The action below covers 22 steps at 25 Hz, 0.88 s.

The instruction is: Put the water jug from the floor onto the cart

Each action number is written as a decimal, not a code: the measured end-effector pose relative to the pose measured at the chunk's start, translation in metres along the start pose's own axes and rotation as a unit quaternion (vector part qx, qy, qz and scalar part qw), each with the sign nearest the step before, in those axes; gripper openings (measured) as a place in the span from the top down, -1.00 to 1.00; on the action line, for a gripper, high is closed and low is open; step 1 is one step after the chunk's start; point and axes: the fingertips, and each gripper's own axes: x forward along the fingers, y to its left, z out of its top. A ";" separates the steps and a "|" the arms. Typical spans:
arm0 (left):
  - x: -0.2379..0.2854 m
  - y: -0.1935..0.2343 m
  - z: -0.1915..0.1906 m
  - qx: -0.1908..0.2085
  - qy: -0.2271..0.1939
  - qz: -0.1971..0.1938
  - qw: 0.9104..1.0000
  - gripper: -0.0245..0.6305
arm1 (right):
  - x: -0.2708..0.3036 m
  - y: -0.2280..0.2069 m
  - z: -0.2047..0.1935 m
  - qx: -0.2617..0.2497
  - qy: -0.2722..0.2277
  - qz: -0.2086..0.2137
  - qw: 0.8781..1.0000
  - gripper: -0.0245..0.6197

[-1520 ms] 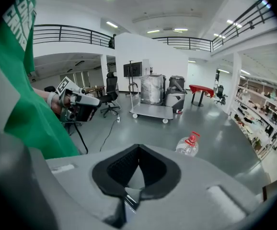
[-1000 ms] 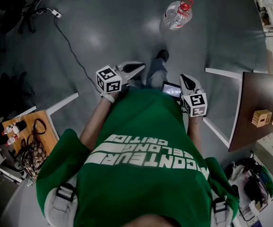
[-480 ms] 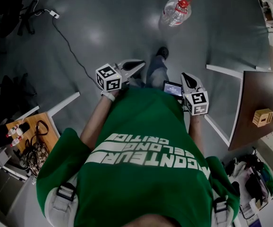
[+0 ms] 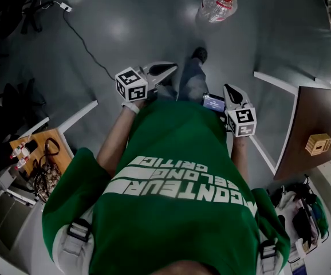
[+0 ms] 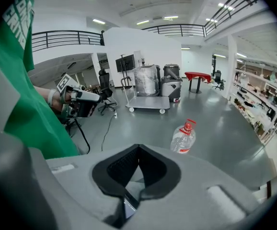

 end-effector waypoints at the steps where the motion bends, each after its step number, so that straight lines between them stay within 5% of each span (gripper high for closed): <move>1: 0.003 0.003 0.001 -0.002 0.001 0.003 1.000 0.91 | 0.002 -0.004 0.001 -0.001 0.003 0.002 1.000 0.94; 22: 0.075 0.065 0.053 -0.031 0.014 0.060 0.998 0.91 | 0.042 -0.132 0.040 -0.002 0.028 0.032 0.999 0.94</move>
